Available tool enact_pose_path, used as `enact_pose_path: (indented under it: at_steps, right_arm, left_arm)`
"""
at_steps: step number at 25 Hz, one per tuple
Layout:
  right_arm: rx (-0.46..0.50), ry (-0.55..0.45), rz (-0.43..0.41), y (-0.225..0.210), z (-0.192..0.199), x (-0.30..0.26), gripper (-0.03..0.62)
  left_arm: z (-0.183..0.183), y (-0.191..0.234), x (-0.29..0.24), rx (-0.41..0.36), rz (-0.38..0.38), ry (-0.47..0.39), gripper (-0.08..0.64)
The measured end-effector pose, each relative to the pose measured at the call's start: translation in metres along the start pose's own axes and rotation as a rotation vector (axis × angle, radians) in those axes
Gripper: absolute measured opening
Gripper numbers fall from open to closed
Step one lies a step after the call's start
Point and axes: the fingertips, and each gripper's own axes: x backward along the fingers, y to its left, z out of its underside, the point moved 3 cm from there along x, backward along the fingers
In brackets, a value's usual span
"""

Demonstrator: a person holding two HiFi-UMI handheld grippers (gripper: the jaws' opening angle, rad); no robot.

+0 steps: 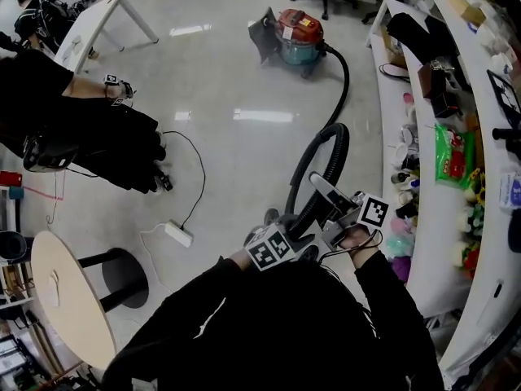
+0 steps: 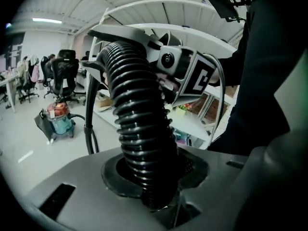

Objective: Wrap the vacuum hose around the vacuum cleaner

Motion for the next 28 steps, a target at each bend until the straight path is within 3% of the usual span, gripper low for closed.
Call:
enact_pose_path:
  at_steps: [5,7,10,12,14,16,18,20,25,28]
  right_arm:
    - [-0.148,-0.042,-0.018,-0.021,-0.019,-0.032,0.185]
    - [-0.155,-0.043,0.01,-0.032,-0.021,-0.04,0.26]
    - [-0.07,0.01,0.078,-0.045,-0.02,-0.038,0.282]
    - [0.173,0.1,0.233,-0.056,-0.018,-0.026,0.282]
    - [0.571,0.227,0.44,-0.061,-0.019,-0.015,0.281]
    - [1.001,0.354,0.551,-0.047,-0.021,-0.022,0.281]
    - [1.361,0.421,0.558,-0.026,-0.025,-0.043,0.282]
    - [1.637,0.442,0.52,-0.005,-0.033,-0.07,0.282]
    - [2.124,0.541,0.385,0.011,-0.047,-0.13,0.321]
    - [2.326,0.566,0.357,0.003,-0.058,-0.145,0.32]
  left_arm:
    - [-0.013,0.031,0.034,0.055,0.148,0.085,0.147]
    - [-0.021,0.052,0.05,0.145,0.19,0.07,0.147]
    - [-0.032,0.087,0.075,0.242,0.261,0.047,0.147]
    - [-0.04,0.105,0.092,0.267,0.32,0.046,0.147]
    - [-0.044,0.122,0.105,0.258,0.354,0.088,0.149]
    - [-0.045,0.136,0.114,0.22,0.374,0.166,0.149]
    - [-0.048,0.145,0.12,0.18,0.401,0.24,0.149]
    - [-0.056,0.15,0.122,0.153,0.443,0.292,0.149]
    - [-0.078,0.152,0.118,0.062,0.521,0.443,0.149]
    - [-0.092,0.147,0.116,-0.017,0.557,0.565,0.149]
